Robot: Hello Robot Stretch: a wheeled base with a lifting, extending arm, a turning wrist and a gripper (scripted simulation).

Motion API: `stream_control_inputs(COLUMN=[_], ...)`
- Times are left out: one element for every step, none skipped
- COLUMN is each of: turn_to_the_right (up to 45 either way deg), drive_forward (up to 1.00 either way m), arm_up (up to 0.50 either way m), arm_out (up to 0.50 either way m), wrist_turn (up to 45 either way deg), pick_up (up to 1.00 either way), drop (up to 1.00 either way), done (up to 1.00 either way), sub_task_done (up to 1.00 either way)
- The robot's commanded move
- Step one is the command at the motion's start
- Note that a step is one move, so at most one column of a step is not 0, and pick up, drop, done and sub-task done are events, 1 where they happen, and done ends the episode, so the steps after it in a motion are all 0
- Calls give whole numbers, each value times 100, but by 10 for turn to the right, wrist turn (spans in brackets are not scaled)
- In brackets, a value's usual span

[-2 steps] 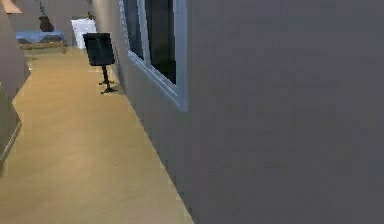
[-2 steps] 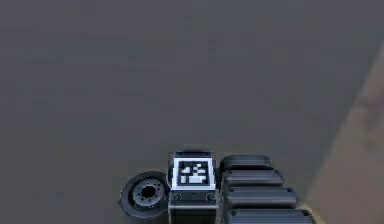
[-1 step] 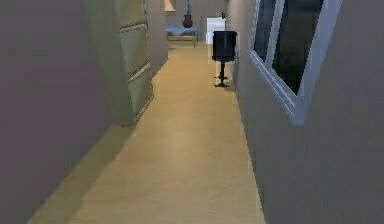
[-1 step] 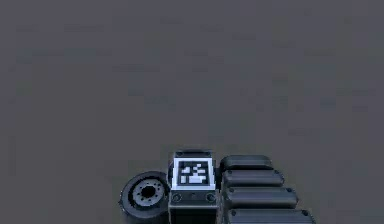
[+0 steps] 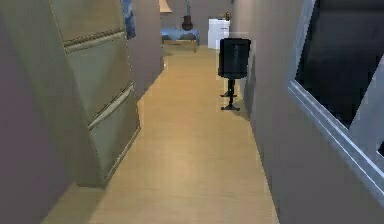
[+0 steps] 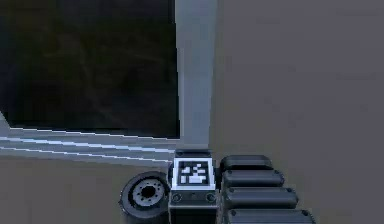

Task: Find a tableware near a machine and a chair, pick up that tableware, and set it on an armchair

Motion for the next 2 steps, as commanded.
stream_control_inputs(turn_to_the_right=[0,0], drive_forward=[100,100], arm_up=[0,0], arm_out=[0,0], wrist_turn=[0,0], pick_up=[0,0], drop=[0,0], done=[0,0], sub_task_done=[0,0])
